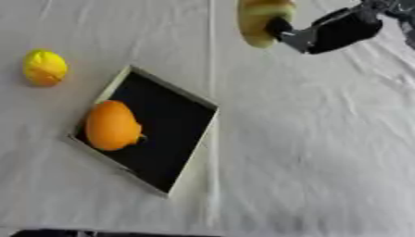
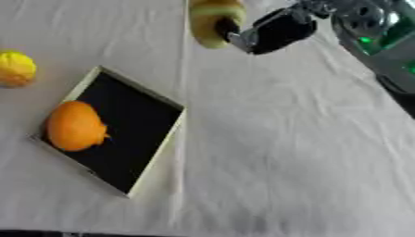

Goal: Pick up objects on the table and place them in the box.

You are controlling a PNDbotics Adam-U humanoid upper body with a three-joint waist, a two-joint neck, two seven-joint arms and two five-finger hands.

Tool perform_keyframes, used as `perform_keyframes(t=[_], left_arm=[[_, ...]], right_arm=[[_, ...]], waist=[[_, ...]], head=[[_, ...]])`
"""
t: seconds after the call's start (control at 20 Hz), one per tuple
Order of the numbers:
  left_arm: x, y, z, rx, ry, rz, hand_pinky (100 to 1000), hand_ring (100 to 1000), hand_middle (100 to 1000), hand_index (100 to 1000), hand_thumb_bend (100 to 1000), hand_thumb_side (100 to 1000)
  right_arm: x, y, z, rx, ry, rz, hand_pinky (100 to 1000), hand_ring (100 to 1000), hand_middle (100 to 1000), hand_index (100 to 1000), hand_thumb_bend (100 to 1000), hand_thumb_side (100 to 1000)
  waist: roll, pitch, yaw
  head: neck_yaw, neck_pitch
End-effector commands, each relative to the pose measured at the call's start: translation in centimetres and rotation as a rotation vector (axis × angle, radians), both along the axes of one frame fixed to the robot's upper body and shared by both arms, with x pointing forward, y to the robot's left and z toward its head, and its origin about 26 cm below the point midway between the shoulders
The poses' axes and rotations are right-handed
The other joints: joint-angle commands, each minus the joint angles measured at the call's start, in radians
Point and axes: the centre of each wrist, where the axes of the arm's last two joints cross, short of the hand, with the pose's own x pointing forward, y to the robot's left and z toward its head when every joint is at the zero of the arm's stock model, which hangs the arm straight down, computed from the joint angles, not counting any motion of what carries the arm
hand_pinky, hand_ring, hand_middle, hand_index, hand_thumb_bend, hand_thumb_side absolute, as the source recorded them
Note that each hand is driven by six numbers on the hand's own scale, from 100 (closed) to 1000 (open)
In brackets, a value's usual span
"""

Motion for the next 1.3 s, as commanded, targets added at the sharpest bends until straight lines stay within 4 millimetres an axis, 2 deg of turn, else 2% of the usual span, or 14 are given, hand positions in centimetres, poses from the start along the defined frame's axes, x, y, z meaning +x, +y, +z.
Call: perform_keyframes(t=[0.05, 0.35, 0.65, 1.15, 1.3], left_arm=[[-0.3, 0.1, 0.7, 0.02, -0.022, -0.009, 812, 833, 802, 868, 186, 404], [-0.3, 0.0, 0.6, 0.021, -0.015, -0.011, 812, 834, 802, 868, 182, 408], [-0.3, -0.1, 0.7, 0.019, -0.019, -0.016, 813, 834, 803, 868, 180, 410], [-0.2, -0.3, 0.7, 0.011, -0.018, -0.028, 813, 835, 804, 868, 175, 415], [-0.2, -0.3, 0.7, 0.009, -0.018, -0.029, 813, 835, 804, 868, 175, 416]], right_arm=[[-0.7, 3.0, 0.2, -0.041, 0.014, 0.097, 777, 601, 480, 581, 100, 100], [-1.2, 6.5, -1.4, -0.08, 0.072, 0.119, 773, 596, 476, 577, 100, 100], [-1.1, 7.7, -3.9, -0.09, 0.174, 0.047, 770, 591, 473, 576, 100, 100], [1.7, 9.9, -8.9, -0.166, 0.295, 0.03, 776, 604, 493, 598, 100, 100], [2.7, 10.4, -10.5, -0.191, 0.325, 0.03, 785, 655, 554, 655, 100, 100]], waist=[[0.006, -0.025, 0.003], [-0.002, -0.022, 0.004], [-0.002, -0.013, 0.009], [-0.002, -0.004, 0.018], [-0.003, -0.003, 0.021]], head=[[-0.005, 0.006], [-0.007, 0.007], [-0.014, -0.004], [-0.023, -0.008], [-0.025, -0.01]])
